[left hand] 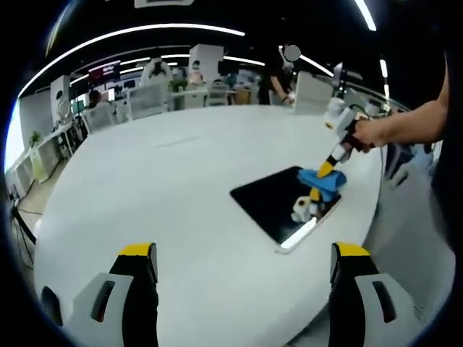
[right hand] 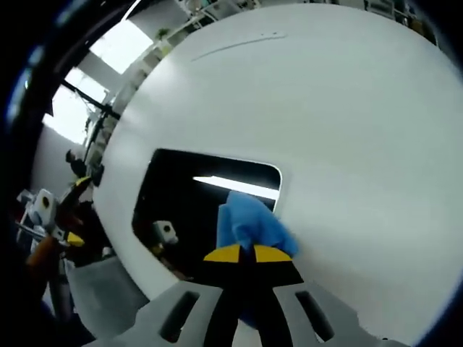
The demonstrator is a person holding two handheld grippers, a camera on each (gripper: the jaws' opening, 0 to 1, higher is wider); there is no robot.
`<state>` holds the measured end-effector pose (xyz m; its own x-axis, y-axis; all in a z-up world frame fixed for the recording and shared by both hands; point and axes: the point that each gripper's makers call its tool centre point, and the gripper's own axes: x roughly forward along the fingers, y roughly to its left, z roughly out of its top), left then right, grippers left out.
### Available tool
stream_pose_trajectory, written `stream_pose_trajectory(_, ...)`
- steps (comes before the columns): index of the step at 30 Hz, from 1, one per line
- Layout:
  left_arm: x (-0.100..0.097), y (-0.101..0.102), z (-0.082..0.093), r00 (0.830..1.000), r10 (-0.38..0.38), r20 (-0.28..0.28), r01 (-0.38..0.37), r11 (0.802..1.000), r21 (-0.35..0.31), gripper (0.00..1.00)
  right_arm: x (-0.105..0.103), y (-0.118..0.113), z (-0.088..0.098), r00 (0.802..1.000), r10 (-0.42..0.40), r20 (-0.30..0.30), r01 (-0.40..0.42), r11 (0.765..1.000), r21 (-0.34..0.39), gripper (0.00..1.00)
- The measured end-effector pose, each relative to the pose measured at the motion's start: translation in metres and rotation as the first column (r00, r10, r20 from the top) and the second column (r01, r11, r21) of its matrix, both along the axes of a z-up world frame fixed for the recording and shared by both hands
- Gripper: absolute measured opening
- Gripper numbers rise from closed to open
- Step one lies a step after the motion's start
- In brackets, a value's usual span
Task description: Wipe the mirror surface with the cleaning cloth until all visible marks leave the cleaned area.
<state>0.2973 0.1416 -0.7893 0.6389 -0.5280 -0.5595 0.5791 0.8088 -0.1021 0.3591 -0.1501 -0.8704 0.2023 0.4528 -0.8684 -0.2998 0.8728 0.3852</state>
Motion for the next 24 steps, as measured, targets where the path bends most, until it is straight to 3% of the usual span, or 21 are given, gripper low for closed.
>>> stream_pose_trajectory(6,-0.004,0.0,0.014,1.0,0.02,-0.003,-0.02,1.0,-0.001,1.0,-0.001,0.002,0.001,0.999,-0.006,0.042,0.007,1.0,-0.031,0.0)
stream_pose_trajectory(12,-0.001,0.01,0.013,1.0,0.018,-0.012,-0.017,1.0,0.023,1.0,0.001,0.001,0.001,1.0,-0.011,0.005,0.011,1.0,-0.013,0.0)
stream_pose_trajectory(14,0.004,0.01,0.016,1.0,0.023,0.005,-0.023,1.0,0.02,1.0,0.001,0.0,0.0,0.999,-0.033,-0.017,0.033,0.999,0.001,0.0)
stream_pose_trajectory(17,0.009,0.004,0.025,0.998,0.042,0.043,-0.042,0.999,-0.012,1.0,-0.002,0.002,0.002,1.0,-0.021,0.004,0.021,1.0,-0.015,0.0)
stream_pose_trajectory(20,0.007,-0.001,0.023,0.997,0.006,0.081,-0.007,1.0,0.004,1.0,-0.001,0.002,0.001,1.0,-0.019,0.01,0.019,1.0,-0.025,0.0)
stream_pose_trajectory(24,-0.008,-0.003,0.024,0.998,0.034,0.05,-0.033,0.999,-0.023,1.0,-0.002,0.001,0.001,0.999,-0.036,0.025,0.036,0.999,-0.009,0.0)
